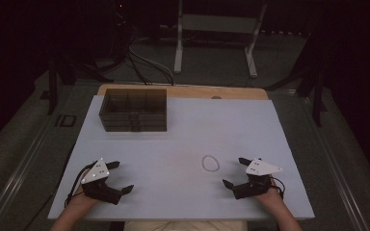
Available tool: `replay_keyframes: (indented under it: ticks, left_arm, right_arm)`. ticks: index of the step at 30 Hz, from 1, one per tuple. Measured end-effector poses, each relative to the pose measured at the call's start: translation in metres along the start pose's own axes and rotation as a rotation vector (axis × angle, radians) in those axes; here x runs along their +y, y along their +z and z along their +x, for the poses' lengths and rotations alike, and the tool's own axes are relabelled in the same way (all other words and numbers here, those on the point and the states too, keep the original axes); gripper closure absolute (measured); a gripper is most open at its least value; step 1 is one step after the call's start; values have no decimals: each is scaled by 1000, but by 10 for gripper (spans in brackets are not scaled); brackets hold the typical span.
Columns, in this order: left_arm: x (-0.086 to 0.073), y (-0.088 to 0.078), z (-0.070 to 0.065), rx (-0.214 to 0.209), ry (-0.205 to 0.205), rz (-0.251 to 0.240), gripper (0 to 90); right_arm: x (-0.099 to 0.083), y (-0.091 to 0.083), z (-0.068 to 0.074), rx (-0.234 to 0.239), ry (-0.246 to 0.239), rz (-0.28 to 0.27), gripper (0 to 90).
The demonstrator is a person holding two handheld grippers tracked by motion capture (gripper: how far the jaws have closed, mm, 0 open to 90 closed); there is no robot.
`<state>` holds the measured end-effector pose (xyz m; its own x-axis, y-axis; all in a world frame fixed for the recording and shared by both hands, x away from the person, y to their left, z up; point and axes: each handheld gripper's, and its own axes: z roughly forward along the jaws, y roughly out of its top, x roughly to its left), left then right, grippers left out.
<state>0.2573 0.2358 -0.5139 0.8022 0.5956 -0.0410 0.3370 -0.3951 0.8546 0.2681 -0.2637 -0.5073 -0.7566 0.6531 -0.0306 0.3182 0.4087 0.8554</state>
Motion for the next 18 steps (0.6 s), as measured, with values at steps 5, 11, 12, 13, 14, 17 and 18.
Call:
replay_keyframes:
  ticks: [5,11,12,13,14,17,18]
  left_arm:
    - [1,1,-1,-7,7,-4,8]
    - [1,2,-3,-22,24,4,8]
    - [2,2,-3,-23,27,4,8]
    - [2,2,-3,-23,27,4,8]
    - [2,3,-4,-22,30,0,8]
    - [4,4,-7,-34,48,4,8]
    - [4,5,-9,-36,53,7,8]
  right_arm:
    - [0,-1,1,-2,-9,0,0]
    - [-1,0,2,-5,-9,5,0]
    - [-1,0,1,0,-7,6,0]
    - [-1,0,1,0,-7,6,0]
    - [0,0,1,3,-8,8,0]
    - [1,-1,2,5,-8,3,0]
    - [1,-1,2,6,-10,3,0]
